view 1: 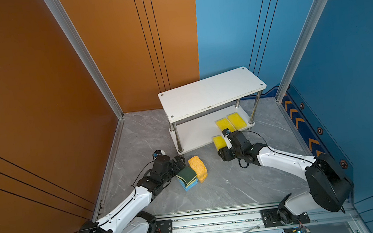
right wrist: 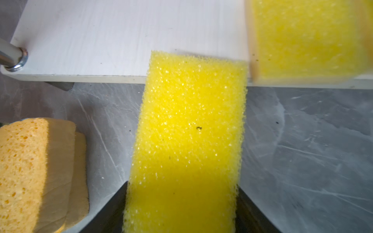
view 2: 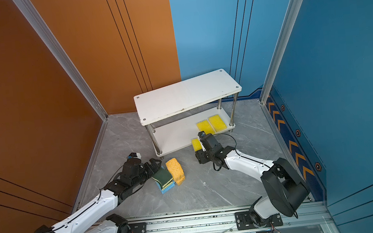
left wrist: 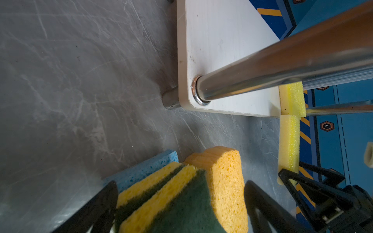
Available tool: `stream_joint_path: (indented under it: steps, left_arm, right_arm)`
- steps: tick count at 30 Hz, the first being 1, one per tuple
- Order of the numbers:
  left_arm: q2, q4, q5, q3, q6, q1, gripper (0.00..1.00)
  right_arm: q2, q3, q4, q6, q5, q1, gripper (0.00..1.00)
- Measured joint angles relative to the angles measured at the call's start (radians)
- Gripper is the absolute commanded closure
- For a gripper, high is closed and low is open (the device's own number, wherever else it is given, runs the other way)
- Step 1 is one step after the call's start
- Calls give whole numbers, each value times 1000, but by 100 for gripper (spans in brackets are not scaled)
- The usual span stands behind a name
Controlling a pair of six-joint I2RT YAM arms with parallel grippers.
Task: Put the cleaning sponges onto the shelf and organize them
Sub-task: 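Lift the yellow sponge with the right gripper and carry it under the shelf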
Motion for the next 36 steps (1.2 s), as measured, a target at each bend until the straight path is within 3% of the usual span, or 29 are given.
stream_joint_path:
  steps: [13,36]
  left_arm:
    - [5,0,0,10,0,-1,3]
    - [30,0,0,31,3,-1,2]
  right_arm:
    - [-49,-8,-92,-72,-25,-137,30]
    - [-72,-8,-98,-109,-190,-135,30]
